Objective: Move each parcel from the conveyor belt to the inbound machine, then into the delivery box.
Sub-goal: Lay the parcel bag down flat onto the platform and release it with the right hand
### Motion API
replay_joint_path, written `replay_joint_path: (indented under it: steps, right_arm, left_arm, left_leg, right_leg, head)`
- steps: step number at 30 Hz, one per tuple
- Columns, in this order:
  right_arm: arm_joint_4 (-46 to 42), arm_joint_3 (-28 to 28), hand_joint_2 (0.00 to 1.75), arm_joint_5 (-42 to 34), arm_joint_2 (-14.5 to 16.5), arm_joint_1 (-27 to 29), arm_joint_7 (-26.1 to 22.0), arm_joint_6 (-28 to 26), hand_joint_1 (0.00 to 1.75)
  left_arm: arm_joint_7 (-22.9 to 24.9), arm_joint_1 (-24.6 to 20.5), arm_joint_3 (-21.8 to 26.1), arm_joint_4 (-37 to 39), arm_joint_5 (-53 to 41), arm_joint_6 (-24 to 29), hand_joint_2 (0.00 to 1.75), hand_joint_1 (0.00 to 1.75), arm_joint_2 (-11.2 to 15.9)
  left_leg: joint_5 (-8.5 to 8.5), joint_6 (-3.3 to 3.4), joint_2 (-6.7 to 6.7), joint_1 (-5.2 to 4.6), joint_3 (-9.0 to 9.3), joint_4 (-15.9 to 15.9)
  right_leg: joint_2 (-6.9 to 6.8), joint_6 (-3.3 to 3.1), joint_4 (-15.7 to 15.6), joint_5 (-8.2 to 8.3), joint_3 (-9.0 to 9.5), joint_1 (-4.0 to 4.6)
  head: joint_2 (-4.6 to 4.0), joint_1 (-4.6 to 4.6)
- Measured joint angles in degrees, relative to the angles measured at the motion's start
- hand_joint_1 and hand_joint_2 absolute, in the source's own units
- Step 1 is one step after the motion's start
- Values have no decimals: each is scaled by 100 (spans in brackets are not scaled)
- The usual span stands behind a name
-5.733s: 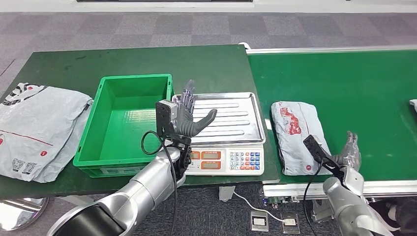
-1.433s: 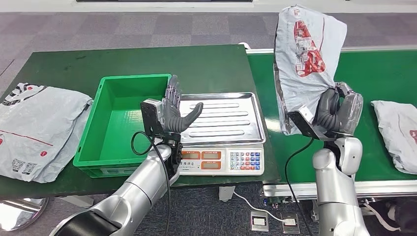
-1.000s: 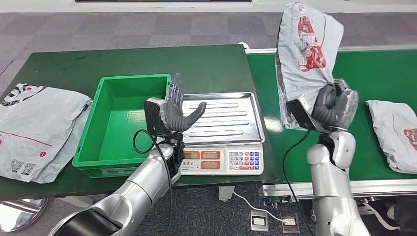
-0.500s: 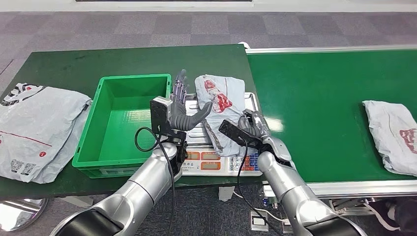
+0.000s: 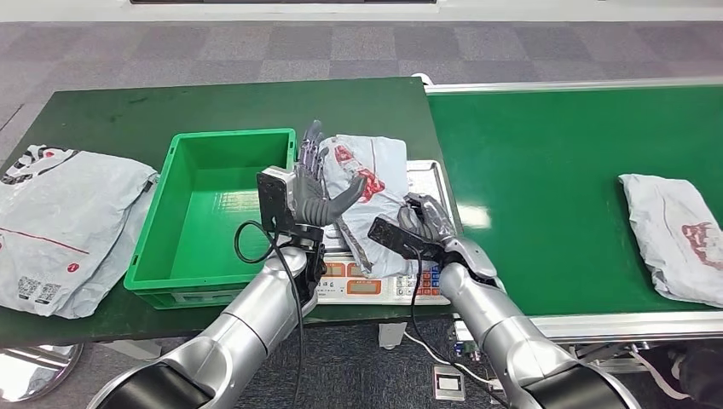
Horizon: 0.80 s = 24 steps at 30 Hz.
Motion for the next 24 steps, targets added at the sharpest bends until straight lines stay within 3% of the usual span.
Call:
replay_joint_path:
  steps: [23, 24]
  right_arm:
    - [56, 327, 175, 0, 14, -26, -64, -27, 175]
    - [57, 329, 175, 0, 14, -26, -63, -27, 131]
  left_arm:
    - [0, 12, -22, -35, -13, 0, 175, 0, 0]
    - [1, 12, -22, -35, -13, 0, 175, 0, 0]
  left_leg:
    - [-1, 0, 0, 0, 0, 0]
    - [-1, 0, 0, 0, 0, 0]
  right_leg:
    - [0, 0, -1, 0, 0, -1]
    - [0, 0, -1, 0, 0, -1]
  head:
    - [0, 0]
    - [0, 0]
